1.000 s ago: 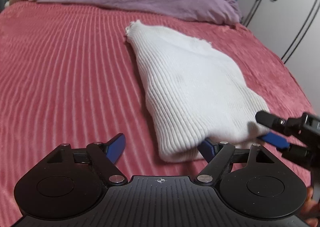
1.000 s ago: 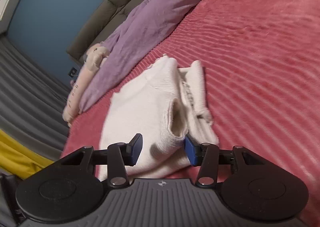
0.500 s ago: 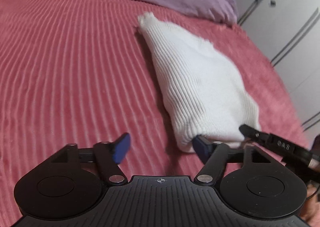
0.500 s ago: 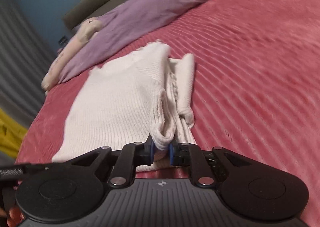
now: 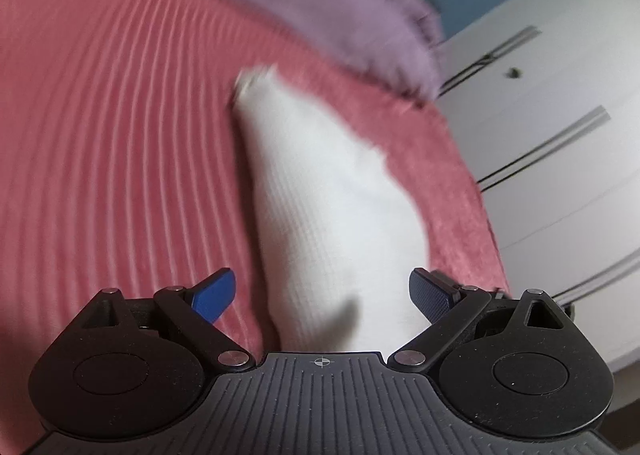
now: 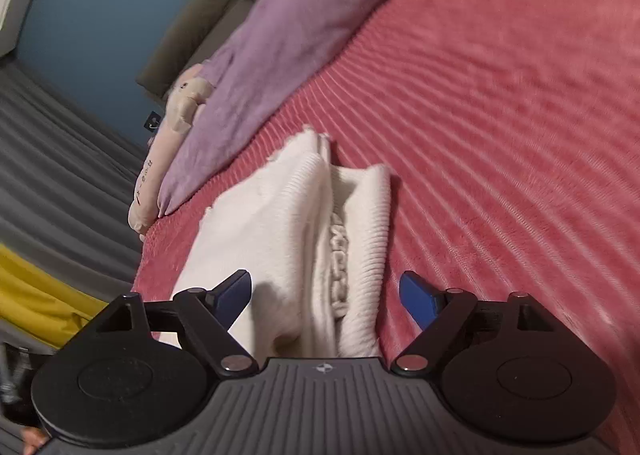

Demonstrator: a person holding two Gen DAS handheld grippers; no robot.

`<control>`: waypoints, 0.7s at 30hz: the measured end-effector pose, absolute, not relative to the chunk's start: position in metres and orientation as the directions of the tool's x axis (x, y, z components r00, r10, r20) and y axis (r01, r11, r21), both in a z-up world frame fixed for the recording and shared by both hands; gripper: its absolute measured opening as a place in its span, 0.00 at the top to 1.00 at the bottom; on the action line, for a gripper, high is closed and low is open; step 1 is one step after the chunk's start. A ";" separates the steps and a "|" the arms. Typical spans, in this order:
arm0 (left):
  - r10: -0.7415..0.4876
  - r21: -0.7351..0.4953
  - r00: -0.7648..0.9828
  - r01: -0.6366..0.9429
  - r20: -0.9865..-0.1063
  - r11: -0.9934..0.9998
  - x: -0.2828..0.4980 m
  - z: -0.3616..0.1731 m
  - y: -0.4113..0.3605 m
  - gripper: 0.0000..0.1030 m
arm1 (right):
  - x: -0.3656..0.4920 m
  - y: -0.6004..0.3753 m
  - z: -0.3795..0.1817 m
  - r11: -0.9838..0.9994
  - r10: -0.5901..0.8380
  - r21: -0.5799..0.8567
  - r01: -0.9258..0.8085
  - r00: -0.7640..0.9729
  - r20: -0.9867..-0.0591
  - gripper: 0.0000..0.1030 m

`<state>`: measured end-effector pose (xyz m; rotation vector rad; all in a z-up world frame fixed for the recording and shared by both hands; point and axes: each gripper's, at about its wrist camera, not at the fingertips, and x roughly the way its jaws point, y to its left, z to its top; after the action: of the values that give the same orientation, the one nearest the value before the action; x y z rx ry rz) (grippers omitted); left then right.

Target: Fold small clothes

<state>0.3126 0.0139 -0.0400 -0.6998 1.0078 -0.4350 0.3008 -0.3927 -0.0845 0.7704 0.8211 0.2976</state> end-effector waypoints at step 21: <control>-0.445 -0.517 0.613 0.069 -0.653 0.853 0.310 -0.005 0.045 0.40 | 0.309 -0.276 -0.045 0.801 0.549 0.556 -0.221 0.641 -0.536 0.50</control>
<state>0.3097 0.0448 -0.0047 -0.4743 0.8669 -0.3095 0.3090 -0.2759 -0.0449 0.4726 0.7560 0.4580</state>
